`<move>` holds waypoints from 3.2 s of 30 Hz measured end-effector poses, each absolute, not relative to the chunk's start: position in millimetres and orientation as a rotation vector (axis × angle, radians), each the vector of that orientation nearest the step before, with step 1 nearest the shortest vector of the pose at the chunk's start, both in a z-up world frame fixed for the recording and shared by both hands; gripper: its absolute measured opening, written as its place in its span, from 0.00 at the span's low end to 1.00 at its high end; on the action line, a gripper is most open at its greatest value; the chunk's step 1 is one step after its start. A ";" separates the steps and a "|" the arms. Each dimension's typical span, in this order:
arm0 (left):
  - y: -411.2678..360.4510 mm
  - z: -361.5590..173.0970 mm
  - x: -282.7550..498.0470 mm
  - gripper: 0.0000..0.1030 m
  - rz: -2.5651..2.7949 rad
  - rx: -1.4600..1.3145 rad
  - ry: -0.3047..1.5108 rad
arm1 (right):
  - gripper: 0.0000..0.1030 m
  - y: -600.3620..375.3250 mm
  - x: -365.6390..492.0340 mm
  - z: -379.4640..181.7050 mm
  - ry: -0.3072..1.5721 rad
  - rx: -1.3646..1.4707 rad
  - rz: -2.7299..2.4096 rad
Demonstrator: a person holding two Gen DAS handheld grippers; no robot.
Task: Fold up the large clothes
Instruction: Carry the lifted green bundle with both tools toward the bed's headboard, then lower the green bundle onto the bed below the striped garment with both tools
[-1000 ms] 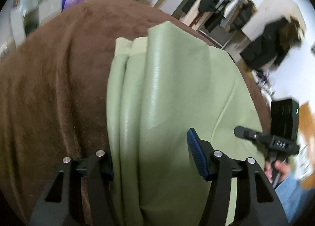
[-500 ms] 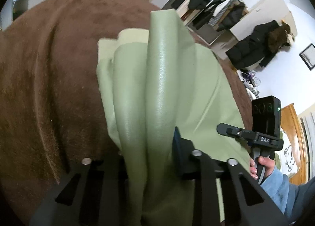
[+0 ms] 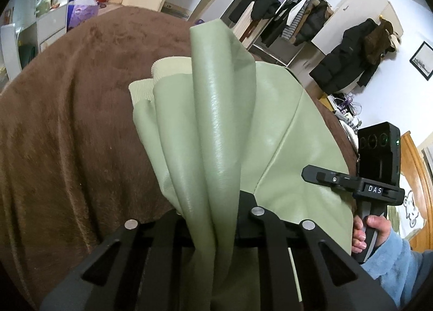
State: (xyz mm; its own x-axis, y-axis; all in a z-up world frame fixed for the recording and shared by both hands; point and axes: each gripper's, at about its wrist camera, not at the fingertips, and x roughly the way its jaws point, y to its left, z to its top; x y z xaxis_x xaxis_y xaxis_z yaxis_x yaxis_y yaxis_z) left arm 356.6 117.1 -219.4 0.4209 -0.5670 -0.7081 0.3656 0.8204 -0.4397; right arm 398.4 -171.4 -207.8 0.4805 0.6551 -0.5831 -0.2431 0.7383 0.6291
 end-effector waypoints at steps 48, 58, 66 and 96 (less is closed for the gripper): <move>-111.6 -64.9 210.0 0.14 -0.971 0.035 0.827 | 0.26 -367.9 143.5 -99.1 0.637 0.664 0.247; -254.6 -70.3 183.8 0.14 -1.143 0.057 0.873 | 0.26 -488.0 66.1 -93.1 0.637 0.702 0.058; -379.9 -90.7 163.8 0.14 -1.279 0.118 0.922 | 0.26 -567.1 14.0 -115.3 0.591 0.769 -0.125; -545.4 -201.0 187.1 0.48 -1.341 0.362 1.100 | 0.59 -686.6 -5.8 -249.0 0.609 0.980 -0.388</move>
